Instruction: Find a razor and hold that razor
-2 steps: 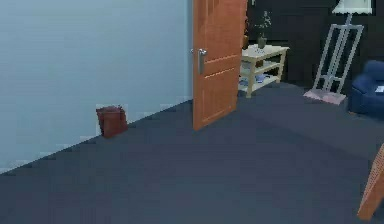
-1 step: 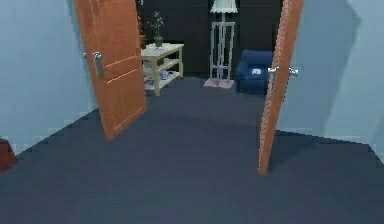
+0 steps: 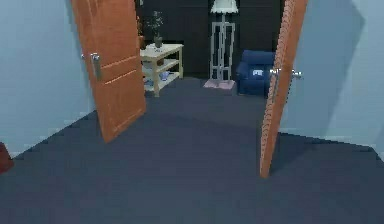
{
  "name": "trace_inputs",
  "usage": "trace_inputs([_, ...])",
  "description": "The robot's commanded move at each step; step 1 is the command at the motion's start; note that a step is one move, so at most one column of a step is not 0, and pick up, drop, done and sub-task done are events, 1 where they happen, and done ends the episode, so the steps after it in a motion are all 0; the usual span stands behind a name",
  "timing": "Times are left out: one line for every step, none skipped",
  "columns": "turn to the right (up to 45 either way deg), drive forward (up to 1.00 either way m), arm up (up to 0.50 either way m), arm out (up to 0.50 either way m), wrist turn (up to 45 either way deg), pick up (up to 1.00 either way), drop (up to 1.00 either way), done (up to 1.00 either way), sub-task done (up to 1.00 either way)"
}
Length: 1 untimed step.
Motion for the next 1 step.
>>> trace_inputs([-45.0, 0.0, 0.0, 0.0, 0.0, 0.0, 0.0, 0.0, 0.0])
